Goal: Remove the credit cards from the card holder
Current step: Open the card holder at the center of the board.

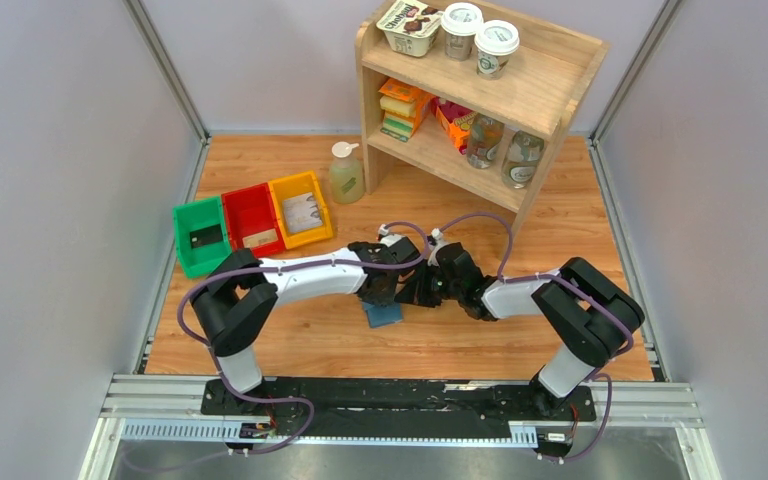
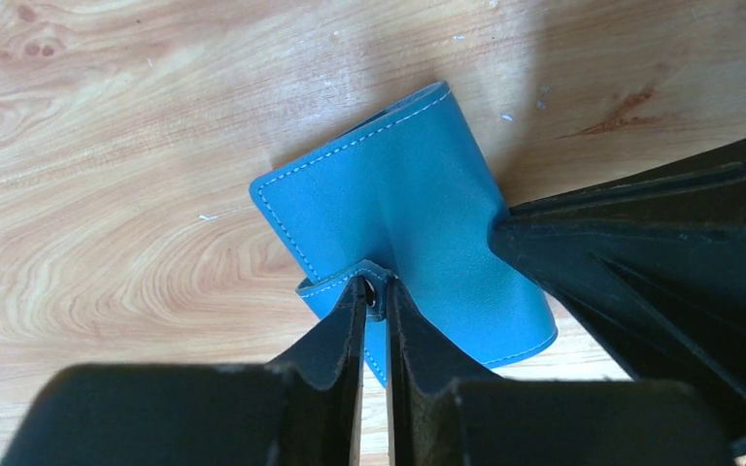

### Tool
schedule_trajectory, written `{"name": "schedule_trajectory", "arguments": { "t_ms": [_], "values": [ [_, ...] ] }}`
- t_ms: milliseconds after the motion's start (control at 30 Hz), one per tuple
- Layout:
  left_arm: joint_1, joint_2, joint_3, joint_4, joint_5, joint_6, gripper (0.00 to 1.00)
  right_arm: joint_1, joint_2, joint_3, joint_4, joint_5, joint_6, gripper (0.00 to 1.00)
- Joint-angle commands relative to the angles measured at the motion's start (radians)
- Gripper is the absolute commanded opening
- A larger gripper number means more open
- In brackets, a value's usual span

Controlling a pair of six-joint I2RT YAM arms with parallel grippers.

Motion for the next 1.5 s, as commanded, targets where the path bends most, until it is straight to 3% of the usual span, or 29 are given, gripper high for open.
{"name": "schedule_trajectory", "arguments": {
  "t_ms": [0,333,433,567,667,967,1100,1467],
  "values": [
    [0.004,-0.090,-0.067,0.049,-0.030,0.005,0.12,0.003,-0.023,-0.017,-0.011,0.039,-0.017,0.00],
    [0.090,-0.414,-0.415,0.342,0.079,-0.105,0.03,0.003,-0.058,-0.002,-0.082,0.088,-0.085,0.01],
    [0.105,-0.480,-0.537,0.414,0.097,-0.194,0.00,0.008,-0.069,0.018,-0.123,0.102,-0.115,0.07],
    [0.118,-0.524,-0.666,0.541,0.119,-0.286,0.00,0.026,-0.090,0.067,-0.224,0.166,-0.175,0.42],
    [0.128,-0.537,-0.723,0.635,0.151,-0.320,0.00,0.044,-0.125,0.121,-0.333,0.229,-0.227,0.61],
    [0.164,-0.639,-0.814,0.713,0.186,-0.292,0.00,0.253,-0.130,0.372,-0.709,0.586,-0.323,0.98],
    [0.165,-0.675,-0.834,0.742,0.196,-0.280,0.00,0.327,-0.053,0.475,-0.816,0.691,-0.295,1.00],
    [0.167,-0.696,-0.886,0.845,0.223,-0.286,0.00,0.394,0.138,0.636,-0.945,0.762,-0.203,1.00]
  ]
}}
